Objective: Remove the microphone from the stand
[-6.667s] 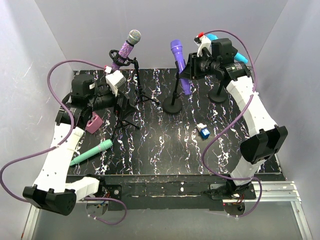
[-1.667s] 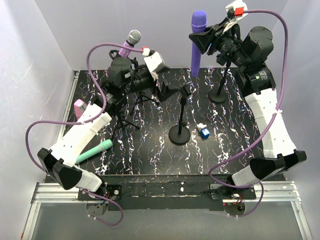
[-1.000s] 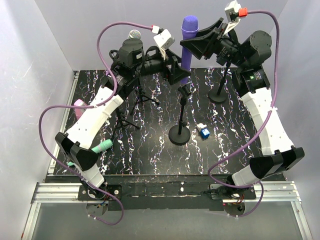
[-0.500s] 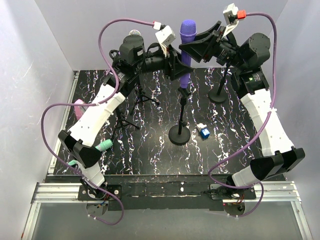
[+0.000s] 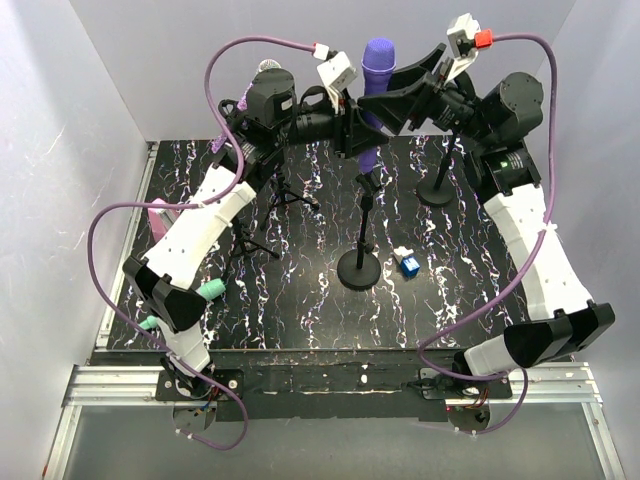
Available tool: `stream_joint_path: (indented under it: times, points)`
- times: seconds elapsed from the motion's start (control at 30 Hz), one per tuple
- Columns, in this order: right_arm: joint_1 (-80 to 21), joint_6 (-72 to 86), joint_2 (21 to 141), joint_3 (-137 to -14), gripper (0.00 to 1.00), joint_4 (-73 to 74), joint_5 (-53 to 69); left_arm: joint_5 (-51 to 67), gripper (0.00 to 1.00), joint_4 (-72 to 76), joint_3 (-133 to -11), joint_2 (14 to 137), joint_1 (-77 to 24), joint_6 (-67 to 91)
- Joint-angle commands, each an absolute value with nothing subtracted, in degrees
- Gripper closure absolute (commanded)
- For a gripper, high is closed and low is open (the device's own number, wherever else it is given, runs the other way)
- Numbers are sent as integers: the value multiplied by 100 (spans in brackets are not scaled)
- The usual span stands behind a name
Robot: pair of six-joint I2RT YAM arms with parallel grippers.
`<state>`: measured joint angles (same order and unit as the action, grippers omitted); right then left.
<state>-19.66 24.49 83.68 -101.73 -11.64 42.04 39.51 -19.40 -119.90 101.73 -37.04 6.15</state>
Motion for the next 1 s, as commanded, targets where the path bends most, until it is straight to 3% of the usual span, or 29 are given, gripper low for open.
stream_joint_path:
  times: [0.0, 0.07, 0.3, 0.47, 0.57, 0.7, 0.8, 0.97]
  points:
    - [-1995, 1795, 7920, -9923, 26, -889, 4149, 3307, 100, -1959, -12699, 10037, -3718, 221]
    - [-1969, 1470, 7674, -9713, 20, -634, 4070, 2806, 100, -2205, -12989, 10011, -3648, 27]
    - [-1907, 186, 6391, -8413, 19, 640, 3754, 1855, 100, -3820, -12983, 9371, -3366, -2395]
    - [-1837, -456, 5863, -8025, 20, 1370, 2990, 1207, 100, -5490, -11596, 8228, -3349, -4085]
    - [-1802, -527, 5740, -7902, 20, 1564, 2559, 521, 100, -6579, -11067, 7955, -3331, -4175]
    - [-1775, -466, 5625, -7796, 20, 1670, 2399, 510, 100, -8311, -10207, 7499, -3322, -4806]
    - [-1784, -492, 5599, -7752, 20, 1705, 2426, 763, 100, -9007, -9179, 6884, -3322, -5368]
    - [-1775, -466, 5695, -7822, 20, 1679, 2461, 713, 100, -8957, -7491, 6162, -3322, -5125]
